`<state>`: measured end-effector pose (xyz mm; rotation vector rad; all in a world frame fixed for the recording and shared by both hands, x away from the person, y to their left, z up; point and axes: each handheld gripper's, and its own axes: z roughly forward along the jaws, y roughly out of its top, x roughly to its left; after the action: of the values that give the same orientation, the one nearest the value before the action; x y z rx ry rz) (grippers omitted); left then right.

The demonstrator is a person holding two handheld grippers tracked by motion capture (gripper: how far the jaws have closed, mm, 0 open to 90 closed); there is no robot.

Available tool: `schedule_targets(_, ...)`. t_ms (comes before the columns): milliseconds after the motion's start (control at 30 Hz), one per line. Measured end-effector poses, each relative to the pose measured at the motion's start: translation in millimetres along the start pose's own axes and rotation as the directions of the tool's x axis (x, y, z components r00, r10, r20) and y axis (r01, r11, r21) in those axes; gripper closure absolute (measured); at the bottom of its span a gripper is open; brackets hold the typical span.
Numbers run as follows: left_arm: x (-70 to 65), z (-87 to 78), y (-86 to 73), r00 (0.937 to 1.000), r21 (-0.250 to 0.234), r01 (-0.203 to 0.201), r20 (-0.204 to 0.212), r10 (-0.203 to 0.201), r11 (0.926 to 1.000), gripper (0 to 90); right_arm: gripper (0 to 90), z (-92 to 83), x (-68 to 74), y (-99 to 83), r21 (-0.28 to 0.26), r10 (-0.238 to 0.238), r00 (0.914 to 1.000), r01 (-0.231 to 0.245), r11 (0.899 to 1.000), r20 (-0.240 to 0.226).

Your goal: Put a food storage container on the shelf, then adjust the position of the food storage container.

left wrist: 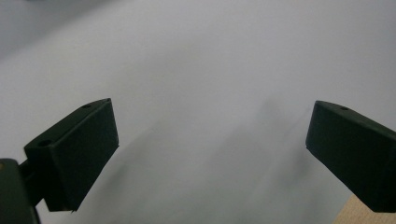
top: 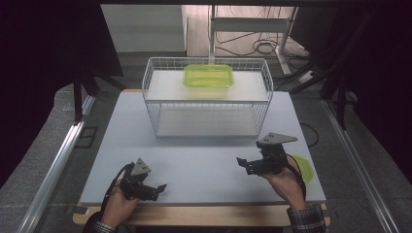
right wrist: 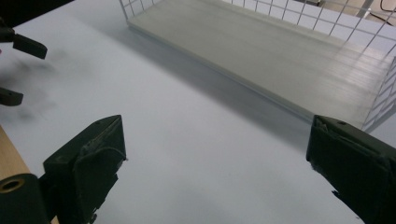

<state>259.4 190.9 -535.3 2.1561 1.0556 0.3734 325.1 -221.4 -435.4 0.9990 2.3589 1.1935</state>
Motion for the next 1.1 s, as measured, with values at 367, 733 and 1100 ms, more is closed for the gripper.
schedule_targets(367,-0.8,0.7,0.0,1.0,0.005,-0.002,0.002,0.002,1.0,2.2,1.8,1.5,-7.5,-19.7,0.063,0.033,0.9987,-0.035,0.997,0.038)
schedule_targets(733,-1.2,1.8,-0.1,1.0,0.016,-0.005,0.001,0.005,0.9999,2.3,13.8,-12.5,-20.1,-27.1,0.068,0.095,0.9881,-0.104,0.992,0.121)
schedule_targets(1100,-1.7,2.3,-0.1,1.0,0.021,-0.008,-0.002,0.008,0.9997,2.3,67.6,-42.0,-43.4,-42.9,0.109,0.126,0.9765,-0.147,0.983,0.175)
